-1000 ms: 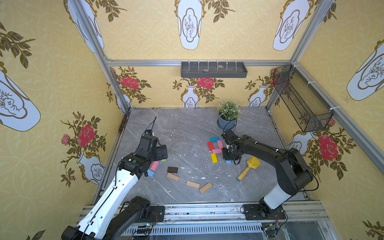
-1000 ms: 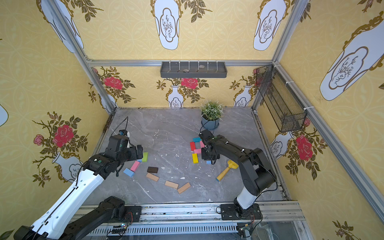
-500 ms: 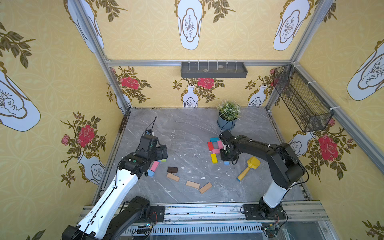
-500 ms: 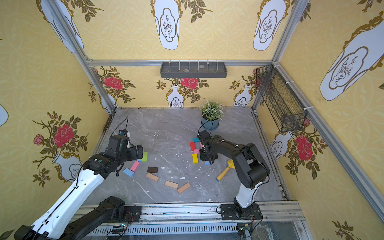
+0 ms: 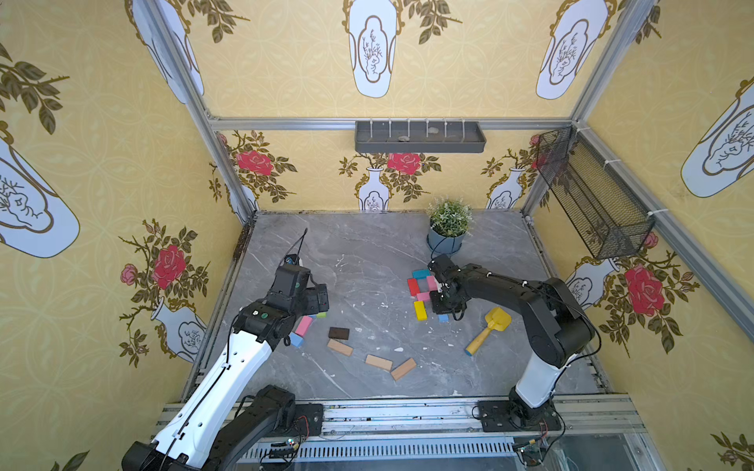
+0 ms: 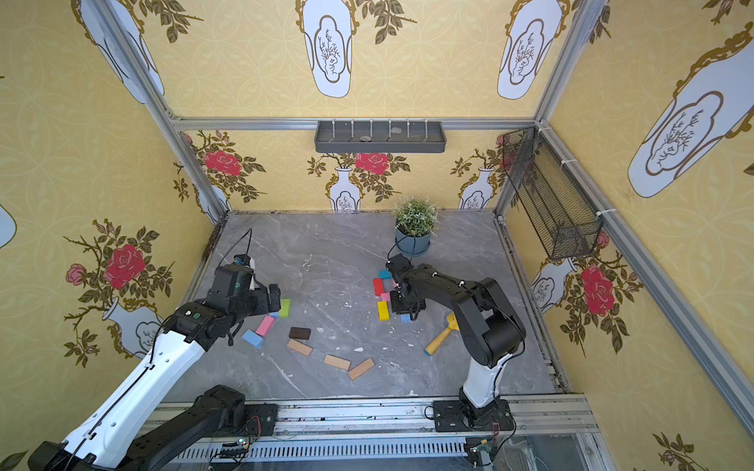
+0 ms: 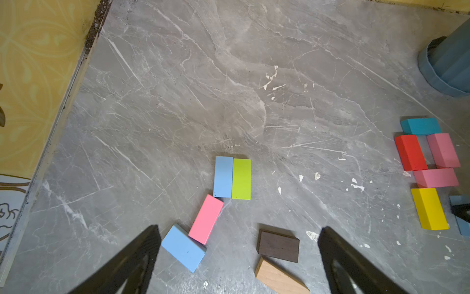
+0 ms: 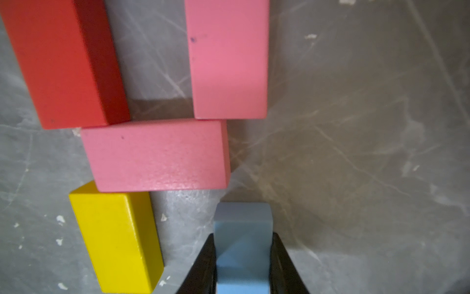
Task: Assemble the number 8 with building blocks
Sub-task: Assemble the building block at the center of the board.
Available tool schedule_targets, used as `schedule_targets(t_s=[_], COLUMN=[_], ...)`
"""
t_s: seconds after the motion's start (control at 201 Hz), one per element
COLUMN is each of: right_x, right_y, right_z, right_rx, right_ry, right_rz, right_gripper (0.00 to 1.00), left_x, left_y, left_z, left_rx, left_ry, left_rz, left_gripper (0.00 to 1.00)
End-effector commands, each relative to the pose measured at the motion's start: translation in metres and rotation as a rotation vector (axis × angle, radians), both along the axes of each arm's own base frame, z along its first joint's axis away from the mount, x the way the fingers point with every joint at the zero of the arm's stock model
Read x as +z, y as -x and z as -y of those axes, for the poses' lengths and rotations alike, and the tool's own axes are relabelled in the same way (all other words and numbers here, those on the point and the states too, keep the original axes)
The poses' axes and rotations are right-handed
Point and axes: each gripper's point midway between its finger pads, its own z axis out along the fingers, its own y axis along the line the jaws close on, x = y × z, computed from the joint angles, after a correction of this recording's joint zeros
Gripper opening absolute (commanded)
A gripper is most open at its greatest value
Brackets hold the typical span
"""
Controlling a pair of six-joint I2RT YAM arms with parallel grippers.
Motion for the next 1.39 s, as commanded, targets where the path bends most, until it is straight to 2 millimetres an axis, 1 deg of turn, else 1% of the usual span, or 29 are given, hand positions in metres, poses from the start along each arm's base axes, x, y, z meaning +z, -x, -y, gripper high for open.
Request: schedule_targets(t_s=[0.0,0.468,1.215,1.384], right_x=[-0.005,-0.007,-0.005,-0.005], right_y=[-0.003,-0.007,-0.013,-0.012], right_z=[0.000,0.003,0.002,0.002], right_rx=[0.007,0.002,0.010,0.011], right_ry=[0.006,0.032,0.038,0.038], right_rz=[0.004,0.018,0.036,0.032], right_gripper=[0.29,0.29,0.30,0.32], left_x=[0.001,0.001,0.000,-0.001], left_y=[-0.002,-0.002,-0.003,-0.003], left_z=[0.002,0.002,0.001,0.001], left_rx=[-0.010,-0.011,-0.007,-0.007], left_ry=[0.001,0.001,-0.002,-0.002], left_rz=[0.011,0.012,0.007,0.006], left_gripper=[1.00,1.00,1.00,1.00])
